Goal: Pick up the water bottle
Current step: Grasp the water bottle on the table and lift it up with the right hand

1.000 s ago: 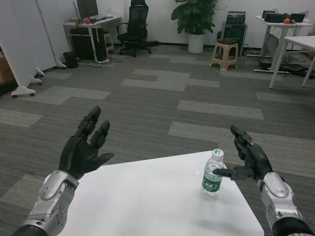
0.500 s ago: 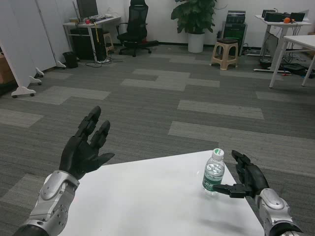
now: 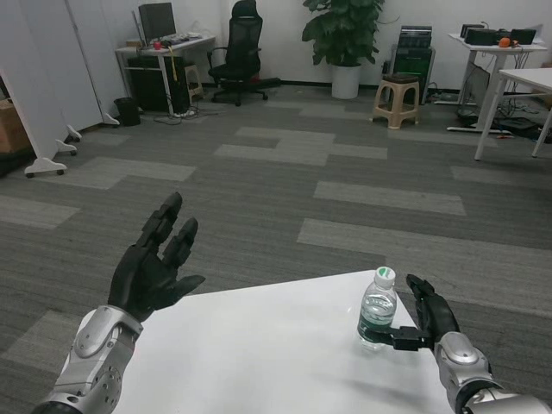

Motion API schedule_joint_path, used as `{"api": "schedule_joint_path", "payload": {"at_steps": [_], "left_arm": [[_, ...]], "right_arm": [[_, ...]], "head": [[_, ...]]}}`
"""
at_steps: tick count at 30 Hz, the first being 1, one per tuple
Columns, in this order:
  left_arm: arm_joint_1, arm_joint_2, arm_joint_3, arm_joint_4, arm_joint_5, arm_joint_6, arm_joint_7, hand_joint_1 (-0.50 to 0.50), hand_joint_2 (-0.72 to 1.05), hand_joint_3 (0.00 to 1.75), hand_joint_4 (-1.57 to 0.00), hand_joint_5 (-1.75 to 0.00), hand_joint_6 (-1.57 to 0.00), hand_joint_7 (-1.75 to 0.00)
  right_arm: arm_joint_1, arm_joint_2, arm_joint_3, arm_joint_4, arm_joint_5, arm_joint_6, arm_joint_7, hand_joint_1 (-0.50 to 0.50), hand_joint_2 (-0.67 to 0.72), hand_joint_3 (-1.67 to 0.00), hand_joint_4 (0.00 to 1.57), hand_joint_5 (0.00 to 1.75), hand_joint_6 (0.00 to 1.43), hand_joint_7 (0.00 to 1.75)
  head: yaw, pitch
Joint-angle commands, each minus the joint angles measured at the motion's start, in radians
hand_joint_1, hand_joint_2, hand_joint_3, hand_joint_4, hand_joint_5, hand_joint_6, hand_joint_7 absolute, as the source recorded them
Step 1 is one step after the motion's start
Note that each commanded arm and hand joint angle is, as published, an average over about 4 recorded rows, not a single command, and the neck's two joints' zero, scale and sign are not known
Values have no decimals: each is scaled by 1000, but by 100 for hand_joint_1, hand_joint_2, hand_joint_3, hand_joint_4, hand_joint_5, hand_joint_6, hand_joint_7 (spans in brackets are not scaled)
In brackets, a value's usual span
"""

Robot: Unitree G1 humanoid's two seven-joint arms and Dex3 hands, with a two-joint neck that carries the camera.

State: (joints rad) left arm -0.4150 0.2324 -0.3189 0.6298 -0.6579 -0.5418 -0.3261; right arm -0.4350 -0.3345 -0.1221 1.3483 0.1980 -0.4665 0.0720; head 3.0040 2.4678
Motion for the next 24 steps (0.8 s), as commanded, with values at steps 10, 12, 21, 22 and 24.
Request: {"api": "schedule_joint_path", "payload": {"at_steps": [10,12,21,22,24], "left_arm": [[12,-5,-16,-10,1,-5,1,-32,60,9,0,0,0,0],[13,-5,-19,-10,1,-6,1,-32,60,9,0,0,0,0],[15,-5,-29,-12,1,-8,1,-32,60,9,0,0,0,0],[15,-5,-29,-12,1,-9,1,-32,60,9,0,0,0,0],[15,-5,-30,-14,1,-9,1,-32,60,9,0,0,0,0]], "right_arm": [[-83,13,76,100,-14,19,-119,-17,-7,-16,0,0,0,0],[-90,18,86,104,-29,31,-141,-17,-5,-16,0,0,0,0],[-105,44,91,104,-127,85,-195,-17,-3,-16,0,0,0,0],[-105,46,92,102,-129,85,-196,-17,-3,-16,0,0,0,0],[-105,48,95,100,-132,84,-199,-17,-3,-16,0,0,0,0]], "head": [[-19,15],[-20,20],[-36,-31],[-45,-60],[-59,-99]]}}
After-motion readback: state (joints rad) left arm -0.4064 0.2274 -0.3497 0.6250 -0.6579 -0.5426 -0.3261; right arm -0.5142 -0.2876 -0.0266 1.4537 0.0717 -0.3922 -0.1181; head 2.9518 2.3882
